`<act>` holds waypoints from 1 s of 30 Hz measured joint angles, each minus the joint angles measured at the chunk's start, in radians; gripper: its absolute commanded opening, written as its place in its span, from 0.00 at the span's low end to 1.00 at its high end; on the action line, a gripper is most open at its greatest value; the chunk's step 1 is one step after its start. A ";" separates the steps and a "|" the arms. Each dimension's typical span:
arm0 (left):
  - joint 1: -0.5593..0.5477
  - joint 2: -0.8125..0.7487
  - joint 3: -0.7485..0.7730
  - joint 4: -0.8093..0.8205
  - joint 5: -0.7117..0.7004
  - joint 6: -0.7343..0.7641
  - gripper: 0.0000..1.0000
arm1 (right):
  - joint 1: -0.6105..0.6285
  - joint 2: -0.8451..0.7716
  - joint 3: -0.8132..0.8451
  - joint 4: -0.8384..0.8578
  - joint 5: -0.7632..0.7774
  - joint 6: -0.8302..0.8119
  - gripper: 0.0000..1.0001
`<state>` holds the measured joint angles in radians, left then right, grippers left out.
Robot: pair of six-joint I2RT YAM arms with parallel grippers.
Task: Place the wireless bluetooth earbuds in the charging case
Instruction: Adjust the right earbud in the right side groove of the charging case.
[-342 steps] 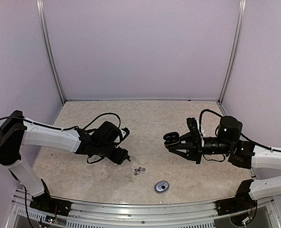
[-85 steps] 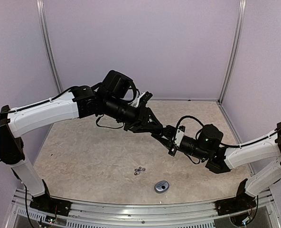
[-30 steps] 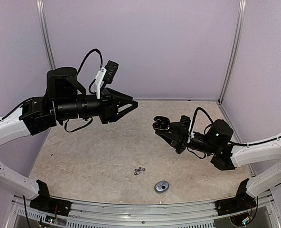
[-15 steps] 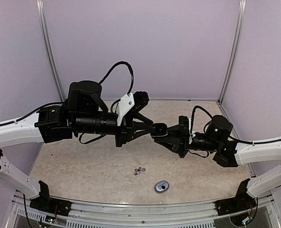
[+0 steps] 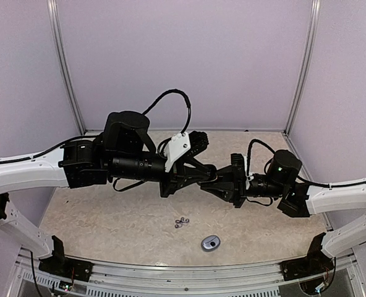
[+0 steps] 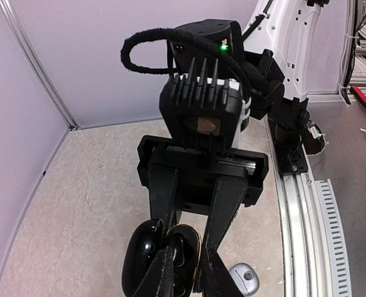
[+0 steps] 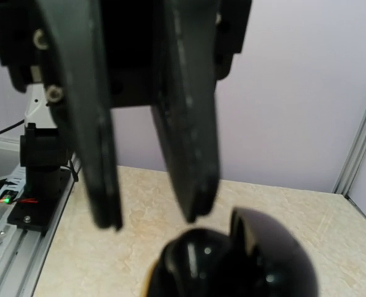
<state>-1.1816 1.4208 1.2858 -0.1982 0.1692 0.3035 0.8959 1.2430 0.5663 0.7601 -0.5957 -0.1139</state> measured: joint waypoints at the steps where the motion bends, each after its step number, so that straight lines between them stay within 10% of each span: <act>1: 0.000 0.000 0.000 0.001 -0.001 0.000 0.18 | 0.000 -0.001 0.000 -0.002 -0.001 0.000 0.00; 30: 0.000 0.066 0.044 -0.015 -0.005 -0.015 0.09 | 0.006 -0.017 0.000 -0.048 -0.012 -0.027 0.00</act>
<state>-1.1816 1.4872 1.3300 -0.2134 0.1646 0.2886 0.9020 1.2263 0.5663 0.7124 -0.6075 -0.1410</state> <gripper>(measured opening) 0.092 0.232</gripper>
